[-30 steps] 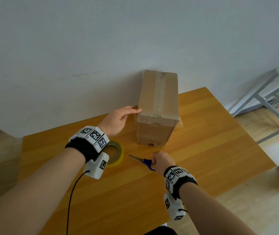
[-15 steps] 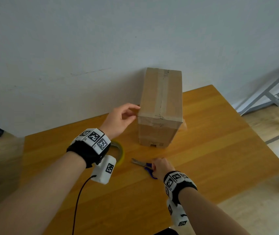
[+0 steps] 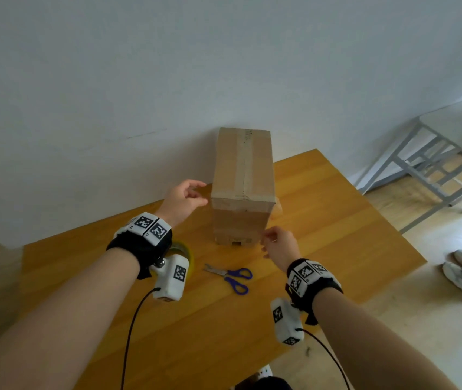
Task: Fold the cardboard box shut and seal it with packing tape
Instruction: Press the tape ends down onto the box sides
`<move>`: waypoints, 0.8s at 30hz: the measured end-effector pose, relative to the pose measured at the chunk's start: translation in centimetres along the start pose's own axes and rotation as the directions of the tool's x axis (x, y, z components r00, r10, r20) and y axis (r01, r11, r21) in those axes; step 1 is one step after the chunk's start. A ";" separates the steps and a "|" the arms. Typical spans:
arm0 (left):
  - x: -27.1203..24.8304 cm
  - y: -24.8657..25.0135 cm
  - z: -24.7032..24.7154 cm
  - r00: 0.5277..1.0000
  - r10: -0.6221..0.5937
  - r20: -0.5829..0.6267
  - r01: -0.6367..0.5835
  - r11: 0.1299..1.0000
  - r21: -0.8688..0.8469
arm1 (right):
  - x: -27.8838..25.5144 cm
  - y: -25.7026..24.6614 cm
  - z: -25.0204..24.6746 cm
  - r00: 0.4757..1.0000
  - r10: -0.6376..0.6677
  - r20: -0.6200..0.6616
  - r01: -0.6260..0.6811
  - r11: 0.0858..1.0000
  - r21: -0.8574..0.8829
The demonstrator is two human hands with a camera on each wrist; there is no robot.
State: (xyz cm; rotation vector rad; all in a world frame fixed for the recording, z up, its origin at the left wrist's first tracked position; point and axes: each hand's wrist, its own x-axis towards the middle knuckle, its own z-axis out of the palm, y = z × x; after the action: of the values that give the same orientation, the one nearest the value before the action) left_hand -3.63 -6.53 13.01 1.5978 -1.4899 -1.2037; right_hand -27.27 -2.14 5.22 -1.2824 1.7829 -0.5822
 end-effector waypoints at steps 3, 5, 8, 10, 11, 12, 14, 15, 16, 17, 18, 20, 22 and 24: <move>0.2 0.1 0.3 1.000 -0.016 0.018 0.016 1.000 -0.018 | -0.3 -1.3 -1.7 0.992 0.086 -0.088 -0.052 0.942 0.330; 0.5 0.2 0.4 1.000 -0.029 0.012 0.029 0.998 -0.053 | -0.5 -2.3 -2.7 0.985 0.123 -0.121 -0.041 0.847 0.531; 0.8 0.5 0.6 0.998 -0.069 -0.002 0.067 0.976 -0.208 | -0.9 -3.7 -3.8 0.977 0.162 -0.138 -0.028 0.741 0.671; 0.9 0.6 0.8 0.996 -0.088 -0.025 0.079 0.964 -0.253 | -1.0 -4.6 -4.4 0.984 0.144 -0.107 -0.027 0.709 0.705; 1.0 0.6 0.9 0.995 -0.095 -0.040 0.082 0.964 -0.252 | -1.0 -4.9 -4.5 0.988 0.128 -0.087 -0.028 0.703 0.710; 1.2 0.5 1.0 0.994 -0.099 -0.053 0.083 0.966 -0.246 | -1.0 -5.1 -4.7 0.991 0.112 -0.071 -0.029 0.702 0.712; 1.2 0.4 1.1 0.993 -0.099 -0.067 0.082 0.970 -0.228 | -0.9 -5.4 -4.8 0.994 0.094 -0.053 -0.028 0.699 0.715; 1.2 0.3 1.1 0.993 -0.101 -0.068 0.084 0.972 -0.221 | -0.9 -5.5 -4.9 0.995 0.090 -0.048 -0.028 0.700 0.714; 1.2 0.2 1.0 0.992 -0.105 -0.064 0.088 0.971 -0.223 | -0.9 -5.5 -4.9 0.995 0.087 -0.043 -0.031 0.706 0.707; 1.2 0.1 1.0 0.993 -0.109 -0.052 0.094 0.967 -0.235 | -0.9 -5.4 -4.9 0.996 0.085 -0.038 -0.035 0.715 0.699; 1.1 0.0 0.9 0.994 -0.108 -0.032 0.096 0.963 -0.250 | -0.8 -5.4 -4.9 0.996 0.085 -0.033 -0.038 0.722 0.691; 1.1 -0.1 0.8 0.996 -0.093 0.003 0.090 0.962 -0.256 | -0.7 -5.2 -4.9 0.996 0.082 -0.018 -0.047 0.724 0.688; 1.0 -0.2 0.8 0.997 -0.073 0.022 0.076 0.965 -0.250 | -0.6 -5.1 -4.9 0.996 0.087 0.004 -0.065 0.713 0.698; 1.1 -0.4 0.8 0.996 -0.080 0.024 0.084 0.958 -0.274 | -0.5 -5.2 -4.8 0.996 0.093 0.019 -0.079 0.696 0.713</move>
State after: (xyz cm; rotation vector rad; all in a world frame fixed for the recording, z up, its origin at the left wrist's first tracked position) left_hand -4.27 -7.43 12.17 1.4768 -1.2115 -1.4029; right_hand -28.47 -4.03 11.95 -0.6361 1.3804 -1.1042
